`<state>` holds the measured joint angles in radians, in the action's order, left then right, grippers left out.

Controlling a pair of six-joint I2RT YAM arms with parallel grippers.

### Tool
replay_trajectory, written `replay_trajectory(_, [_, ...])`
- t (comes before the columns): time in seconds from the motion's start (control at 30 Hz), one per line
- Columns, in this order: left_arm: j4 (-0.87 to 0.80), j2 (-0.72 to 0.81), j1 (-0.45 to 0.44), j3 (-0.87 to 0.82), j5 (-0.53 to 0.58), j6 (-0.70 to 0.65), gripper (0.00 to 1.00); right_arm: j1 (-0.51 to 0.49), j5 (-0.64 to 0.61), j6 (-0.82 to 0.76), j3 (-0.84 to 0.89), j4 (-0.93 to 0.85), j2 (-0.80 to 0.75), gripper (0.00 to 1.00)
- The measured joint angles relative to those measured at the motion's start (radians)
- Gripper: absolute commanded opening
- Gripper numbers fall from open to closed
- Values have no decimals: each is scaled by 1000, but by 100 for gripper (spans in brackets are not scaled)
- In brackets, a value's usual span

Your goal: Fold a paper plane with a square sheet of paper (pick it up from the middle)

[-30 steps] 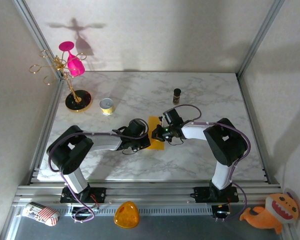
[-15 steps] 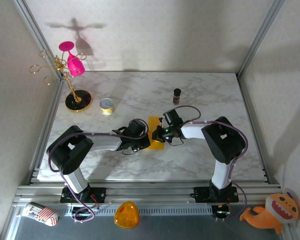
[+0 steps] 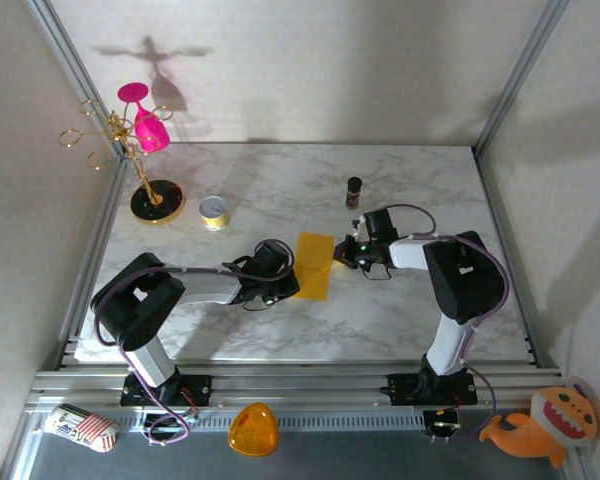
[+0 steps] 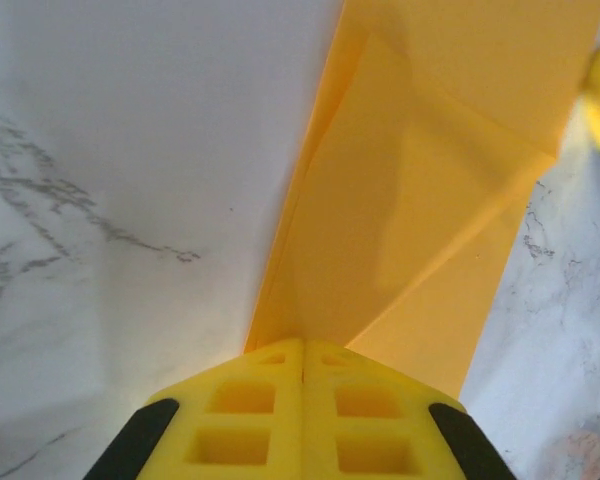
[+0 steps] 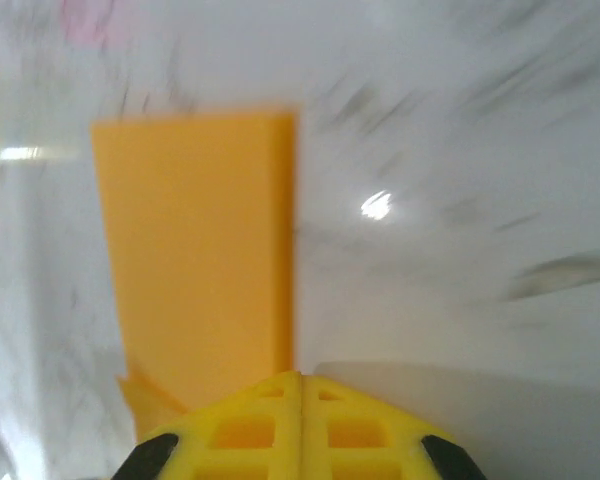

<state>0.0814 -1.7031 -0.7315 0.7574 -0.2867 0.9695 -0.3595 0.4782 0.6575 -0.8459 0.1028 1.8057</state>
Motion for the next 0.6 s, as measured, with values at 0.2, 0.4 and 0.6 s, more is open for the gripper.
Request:
replay_trajectory(0.2, [-19, 2, 0, 9, 0, -4, 0, -35, -60, -1, 11, -9, -124, 4])
replay_trajectory(0.4, [-43, 2, 0, 21, 0, -8, 0, -150, -46, 13, 17, -6, -109, 4])
replay_trajectory(0.6, [-66, 2, 0, 32, -1, -11, 0, -171, -33, 27, 33, -10, -51, 3])
